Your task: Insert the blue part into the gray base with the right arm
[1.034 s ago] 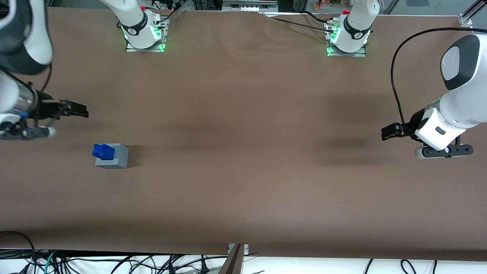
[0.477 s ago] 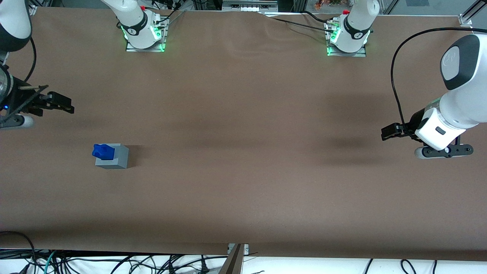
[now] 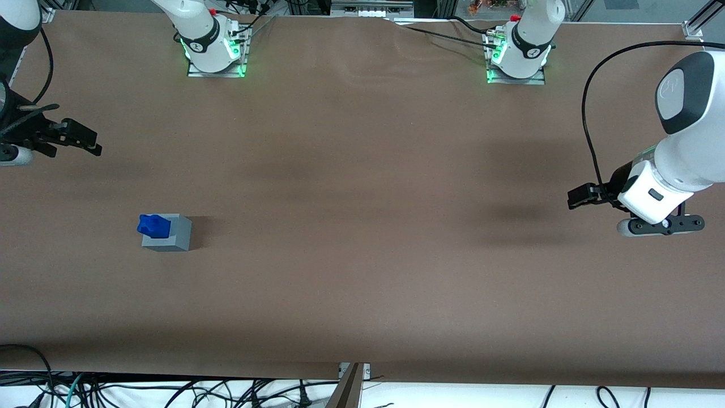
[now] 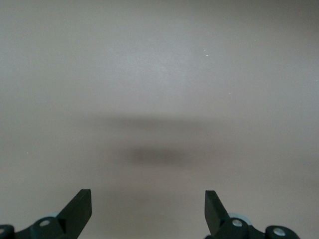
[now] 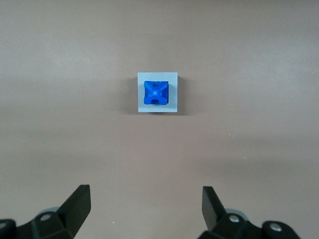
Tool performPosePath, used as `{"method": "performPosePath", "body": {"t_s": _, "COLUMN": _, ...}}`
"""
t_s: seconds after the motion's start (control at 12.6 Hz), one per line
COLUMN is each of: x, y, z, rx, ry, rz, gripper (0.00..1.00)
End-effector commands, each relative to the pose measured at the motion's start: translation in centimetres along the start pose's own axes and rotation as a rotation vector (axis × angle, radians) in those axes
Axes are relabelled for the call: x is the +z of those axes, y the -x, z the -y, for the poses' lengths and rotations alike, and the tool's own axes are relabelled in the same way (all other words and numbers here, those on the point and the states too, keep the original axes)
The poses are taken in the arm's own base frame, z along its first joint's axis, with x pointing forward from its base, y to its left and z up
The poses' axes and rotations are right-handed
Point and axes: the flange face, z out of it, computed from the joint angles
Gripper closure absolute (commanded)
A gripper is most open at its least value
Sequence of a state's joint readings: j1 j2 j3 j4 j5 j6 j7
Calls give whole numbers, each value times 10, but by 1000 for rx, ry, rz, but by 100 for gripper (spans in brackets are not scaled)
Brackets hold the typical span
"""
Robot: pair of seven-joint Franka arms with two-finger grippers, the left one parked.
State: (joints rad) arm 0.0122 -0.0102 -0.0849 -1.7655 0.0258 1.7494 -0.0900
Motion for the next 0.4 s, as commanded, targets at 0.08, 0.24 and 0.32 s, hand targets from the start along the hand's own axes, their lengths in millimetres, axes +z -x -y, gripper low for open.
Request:
{"method": "performPosePath", "body": {"t_s": 0.08, "x": -2, "y": 3, "z": 6, "rx": 18, "ry": 13, "rz": -12, "gripper": 1}}
{"method": "performPosePath", "body": {"t_s": 0.24, "x": -3, "y": 3, "z": 3, "rx": 33, "ry": 6, "rz": -13, "gripper": 1}}
{"method": "performPosePath", "body": {"t_s": 0.32, "x": -2, "y": 4, "z": 1, "rx": 33, "ry": 6, "rz": -12, "gripper": 1}}
